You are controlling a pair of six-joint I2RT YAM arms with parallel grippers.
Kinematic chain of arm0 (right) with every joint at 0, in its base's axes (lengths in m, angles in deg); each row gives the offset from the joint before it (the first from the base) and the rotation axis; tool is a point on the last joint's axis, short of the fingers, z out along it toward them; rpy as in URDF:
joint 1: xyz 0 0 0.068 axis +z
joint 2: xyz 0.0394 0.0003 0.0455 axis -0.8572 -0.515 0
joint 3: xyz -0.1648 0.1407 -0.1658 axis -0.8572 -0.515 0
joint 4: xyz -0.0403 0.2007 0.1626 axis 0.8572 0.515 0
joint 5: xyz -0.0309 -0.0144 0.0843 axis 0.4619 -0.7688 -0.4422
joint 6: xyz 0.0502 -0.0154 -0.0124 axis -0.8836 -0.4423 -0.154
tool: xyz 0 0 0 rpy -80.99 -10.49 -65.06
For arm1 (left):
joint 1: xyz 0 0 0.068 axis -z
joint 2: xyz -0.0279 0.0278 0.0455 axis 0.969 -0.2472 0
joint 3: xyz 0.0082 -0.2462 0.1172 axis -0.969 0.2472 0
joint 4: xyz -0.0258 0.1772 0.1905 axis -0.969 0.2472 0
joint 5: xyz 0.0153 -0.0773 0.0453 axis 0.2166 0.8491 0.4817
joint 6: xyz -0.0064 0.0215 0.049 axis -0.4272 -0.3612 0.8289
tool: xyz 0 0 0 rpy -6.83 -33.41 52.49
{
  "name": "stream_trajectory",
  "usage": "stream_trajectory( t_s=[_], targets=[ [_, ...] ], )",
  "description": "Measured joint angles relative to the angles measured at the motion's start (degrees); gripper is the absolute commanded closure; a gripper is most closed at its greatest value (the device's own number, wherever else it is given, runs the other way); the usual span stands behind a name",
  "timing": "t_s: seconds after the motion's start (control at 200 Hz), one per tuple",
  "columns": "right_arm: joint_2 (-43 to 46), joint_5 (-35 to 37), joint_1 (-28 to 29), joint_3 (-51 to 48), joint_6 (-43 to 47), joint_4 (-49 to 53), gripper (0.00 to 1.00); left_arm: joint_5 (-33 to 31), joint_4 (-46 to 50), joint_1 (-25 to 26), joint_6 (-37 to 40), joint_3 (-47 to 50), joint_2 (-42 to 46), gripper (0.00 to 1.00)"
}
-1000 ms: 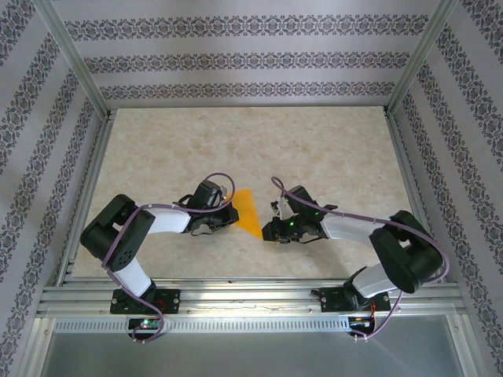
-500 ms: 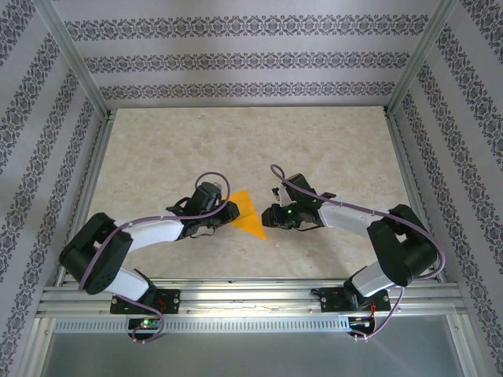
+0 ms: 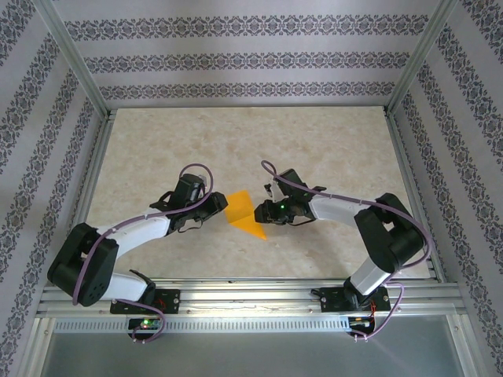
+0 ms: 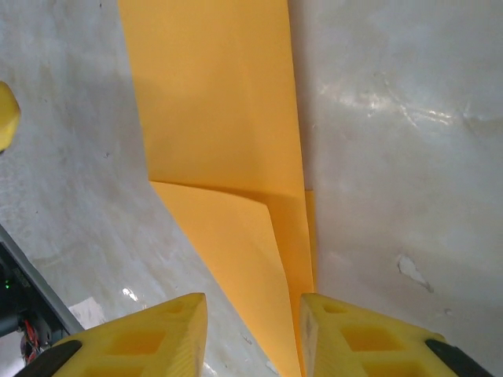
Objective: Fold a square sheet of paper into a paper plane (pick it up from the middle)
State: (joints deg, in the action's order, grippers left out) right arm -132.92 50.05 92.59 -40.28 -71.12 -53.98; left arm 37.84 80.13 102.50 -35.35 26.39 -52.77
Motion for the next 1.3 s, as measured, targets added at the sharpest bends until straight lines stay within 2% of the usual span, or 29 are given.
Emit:
stream_trajectory(
  t_s=[0.31, 0.385, 0.46, 0.6, 0.744, 0.939, 1.304],
  targets=[
    [-5.8, -1.5, -0.5, 4.3, 1.3, -0.5, 0.68, 5.2, -0.9, -1.1, -0.1, 0.0, -4.4, 0.62],
    [-5.8, -1.6, -0.9, 4.3, 1.5, -0.5, 0.76, 5.9, -1.3, -1.2, -0.1, 0.1, -4.4, 0.62],
    [-5.8, -2.2, -1.1, 4.3, 1.4, -0.9, 0.78, 6.4, -1.4, -1.4, -0.1, 0.1, -4.4, 0.62],
    [-5.8, -3.9, -1.6, 4.3, 1.2, -2.2, 0.88, 6.8, -1.6, -1.6, 0.0, 0.1, -4.4, 0.6],
    [-5.4, -6.5, -2.8, 2.7, 0.5, -5.4, 0.93, 8.8, -1.7, -4.5, 0.1, 0.1, -4.4, 0.56],
    [-4.5, -10.7, -4.2, 0.9, -1.3, -9.5, 0.95, 12.5, -3.0, -8.2, 0.2, 0.1, -5.0, 0.5],
    [-2.7, -14.6, -5.9, -3.4, -5.9, -18.3, 0.96, 17.8, -9.7, -8.5, -1.8, 0.1, -11.3, 0.49]
  ],
)
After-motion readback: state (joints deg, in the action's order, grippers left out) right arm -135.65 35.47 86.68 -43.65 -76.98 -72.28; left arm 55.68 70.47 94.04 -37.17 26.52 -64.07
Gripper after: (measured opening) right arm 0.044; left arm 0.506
